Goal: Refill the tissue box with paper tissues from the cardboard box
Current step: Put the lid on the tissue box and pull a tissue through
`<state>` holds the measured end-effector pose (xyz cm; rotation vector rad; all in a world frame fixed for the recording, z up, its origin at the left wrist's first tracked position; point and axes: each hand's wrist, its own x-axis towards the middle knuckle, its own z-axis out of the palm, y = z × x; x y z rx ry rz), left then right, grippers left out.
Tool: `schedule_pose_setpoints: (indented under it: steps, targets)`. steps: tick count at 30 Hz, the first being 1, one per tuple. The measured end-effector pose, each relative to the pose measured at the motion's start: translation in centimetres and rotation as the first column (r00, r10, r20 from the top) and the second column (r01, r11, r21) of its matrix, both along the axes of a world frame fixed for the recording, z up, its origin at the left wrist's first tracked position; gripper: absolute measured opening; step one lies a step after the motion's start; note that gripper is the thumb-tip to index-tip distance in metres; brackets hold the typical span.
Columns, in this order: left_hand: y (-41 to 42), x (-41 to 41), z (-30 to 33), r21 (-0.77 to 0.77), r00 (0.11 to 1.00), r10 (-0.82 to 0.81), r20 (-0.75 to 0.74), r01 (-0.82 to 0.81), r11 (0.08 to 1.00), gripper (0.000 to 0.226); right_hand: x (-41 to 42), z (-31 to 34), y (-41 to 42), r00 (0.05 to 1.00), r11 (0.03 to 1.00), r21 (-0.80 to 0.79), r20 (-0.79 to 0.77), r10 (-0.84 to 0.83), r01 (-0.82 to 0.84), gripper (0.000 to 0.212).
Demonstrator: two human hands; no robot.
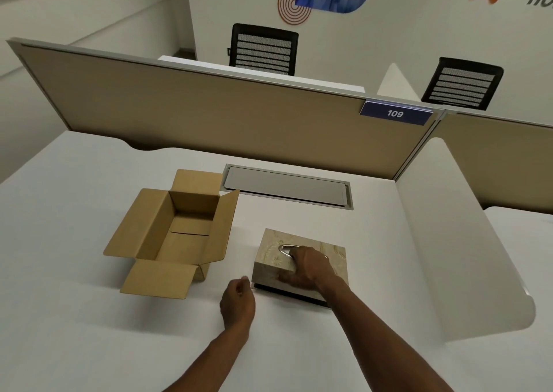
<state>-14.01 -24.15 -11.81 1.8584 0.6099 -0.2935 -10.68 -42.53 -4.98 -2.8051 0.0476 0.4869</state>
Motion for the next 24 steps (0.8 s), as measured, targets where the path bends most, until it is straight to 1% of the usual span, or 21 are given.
schedule_pose_setpoints:
  steps: [2, 5, 7, 9, 11, 12, 14, 15, 16, 17, 18, 19, 20, 22, 24]
  targets:
    - [0.4, 1.1, 0.5, 0.004, 0.997, -0.068, 0.033, 0.068, 0.998, 0.049, -0.8, -0.5, 0.1, 0.997, 0.999, 0.021, 0.074, -0.029, 0.028, 0.081]
    - [0.4, 2.7, 1.2, -0.111, 0.968, -0.247, -0.035, 0.242, 0.964, 0.07, -1.8, -1.4, 0.3, 0.982, 0.998, 0.046, 0.181, -0.048, 0.04, 0.076]
    - [0.3, 3.4, 1.4, -0.131, 0.934, -0.352, -0.065, 0.341, 0.931, 0.074, -2.4, -1.9, 0.4, 0.97, 0.999, 0.03, 0.239, -0.046, 0.04, 0.075]
    - [0.0, 3.7, 1.4, -0.136, 0.915, -0.397, -0.073, 0.386, 0.913, 0.074, -3.0, -2.2, 0.5, 0.948, 0.998, 0.008, 0.311, -0.062, 0.063, 0.075]
    - [-0.1, 3.7, 1.5, -0.14, 0.907, -0.412, -0.089, 0.398, 0.907, 0.075, -4.0, -2.5, 0.5, 0.906, 0.99, 0.026, 0.398, -0.14, 0.142, 0.075]
    - [-0.2, 3.7, 1.6, -0.136, 0.904, -0.416, -0.095, 0.402, 0.905, 0.076, -4.7, -2.7, 0.5, 0.872, 0.977, 0.049, 0.443, -0.208, 0.208, 0.077]
    - [-0.1, 3.5, 1.6, -0.127, 0.9, -0.427, -0.089, 0.415, 0.901, 0.076, -6.3, -3.1, 0.2, 0.764, 0.91, 0.146, 0.5, -0.407, 0.389, 0.085]
    - [0.0, 3.4, 1.6, -0.122, 0.896, -0.435, -0.084, 0.424, 0.897, 0.076, -7.1, -3.5, -0.1, 0.698, 0.847, 0.223, 0.487, -0.526, 0.483, 0.089]
    - [0.0, 3.4, 1.6, -0.115, 0.892, -0.444, -0.081, 0.434, 0.893, 0.076, -8.0, -3.8, -0.4, 0.64, 0.765, 0.306, 0.422, -0.643, 0.567, 0.093]
    - [0.0, 3.3, 1.4, -0.105, 0.888, -0.452, -0.081, 0.443, 0.89, 0.076, -8.7, -4.1, -0.8, 0.6, 0.678, 0.375, 0.316, -0.735, 0.632, 0.095]
    - [0.0, 3.3, 1.3, -0.092, 0.885, -0.457, -0.083, 0.45, 0.888, 0.076, -9.4, -4.4, -1.0, 0.588, 0.615, 0.426, 0.212, -0.781, 0.664, 0.095]
    - [0.0, 3.3, 1.1, -0.08, 0.885, -0.458, -0.087, 0.452, 0.888, 0.077, -9.8, -4.7, -1.2, 0.601, 0.588, 0.468, 0.142, -0.787, 0.659, 0.093]
    - [0.0, 3.3, 0.9, -0.07, 0.885, -0.457, -0.091, 0.452, 0.889, 0.077, -10.1, -4.9, -1.3, 0.625, 0.583, 0.507, 0.108, -0.773, 0.634, 0.091]
    - [0.0, 3.2, 0.7, -0.052, 0.884, -0.458, -0.092, 0.455, 0.889, 0.077, -10.2, -5.0, -1.3, 0.652, 0.589, 0.543, 0.096, -0.752, 0.599, 0.09]
    - [0.0, 3.2, 0.7, -0.041, 0.883, -0.462, -0.086, 0.46, 0.887, 0.076, -10.0, -4.9, -1.3, 0.642, 0.57, 0.554, 0.083, -0.762, 0.606, 0.089]
